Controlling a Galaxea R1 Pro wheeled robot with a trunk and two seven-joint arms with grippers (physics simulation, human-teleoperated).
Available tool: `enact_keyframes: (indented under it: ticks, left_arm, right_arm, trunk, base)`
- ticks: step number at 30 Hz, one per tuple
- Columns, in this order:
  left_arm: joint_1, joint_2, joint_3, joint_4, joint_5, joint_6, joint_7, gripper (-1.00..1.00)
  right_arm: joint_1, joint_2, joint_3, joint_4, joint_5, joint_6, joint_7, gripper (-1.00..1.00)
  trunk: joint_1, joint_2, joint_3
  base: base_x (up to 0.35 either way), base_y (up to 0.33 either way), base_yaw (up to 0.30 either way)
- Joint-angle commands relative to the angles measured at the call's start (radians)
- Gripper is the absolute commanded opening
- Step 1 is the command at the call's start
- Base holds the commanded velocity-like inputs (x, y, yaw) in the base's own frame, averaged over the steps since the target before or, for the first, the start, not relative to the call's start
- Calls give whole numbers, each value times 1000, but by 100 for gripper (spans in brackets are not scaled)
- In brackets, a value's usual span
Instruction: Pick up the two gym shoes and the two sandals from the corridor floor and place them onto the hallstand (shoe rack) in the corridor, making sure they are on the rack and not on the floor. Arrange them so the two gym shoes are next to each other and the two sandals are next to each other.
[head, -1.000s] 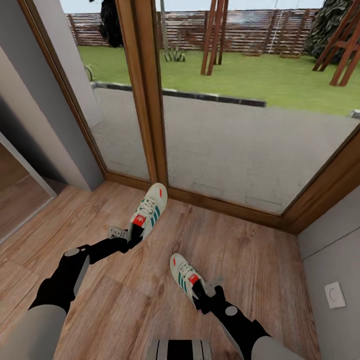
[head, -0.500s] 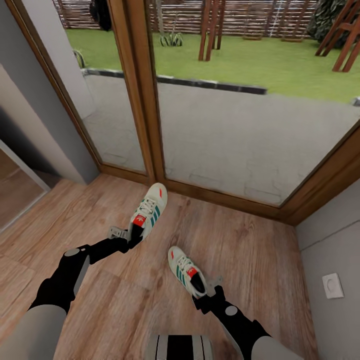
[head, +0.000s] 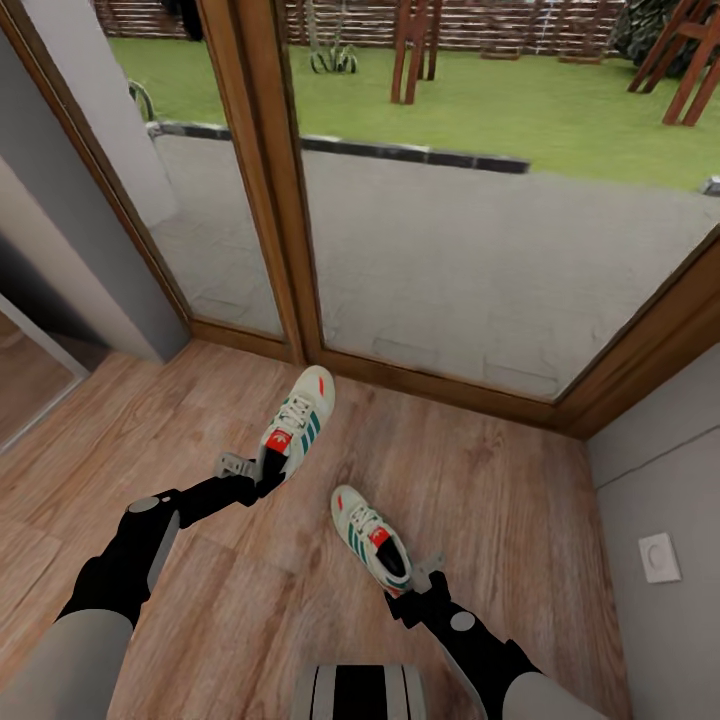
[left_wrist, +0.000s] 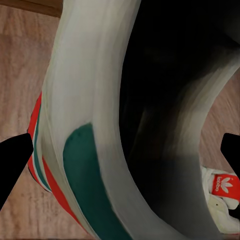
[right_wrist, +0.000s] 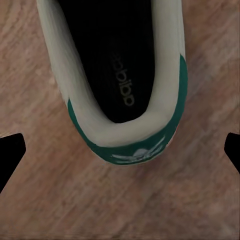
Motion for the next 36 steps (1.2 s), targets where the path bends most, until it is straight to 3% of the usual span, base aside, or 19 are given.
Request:
enact_keyframes:
  ticks: [1, 4, 27, 36]
  left_arm:
    - [0, -1, 3, -2, -3, 8, -7, -100]
    - [0, -1, 3, -2, -3, 8, -7, -100]
    - [0, -1, 3, -2, -4, 8, -7, -100]
    - [0, -1, 3, -2, -4, 8, -7, -100]
  right_arm:
    - [-1, 0, -4, 1, 11, -3, 2, 100]
    - [0, 0, -4, 1, 11, -3, 2, 100]
    - [-1, 0, -4, 1, 10, -3, 2, 100]
    - [-1, 0, -5, 1, 11, -3, 2, 100]
  trunk:
    - [0, -1, -6]
    - [1, -1, -16]
    - [1, -1, -17]
    - [4, -3, -55]
  base:
    - [0, 0, -113]
    - [0, 0, -72]
    - [24, 0, -3]
    - [0, 0, 0]
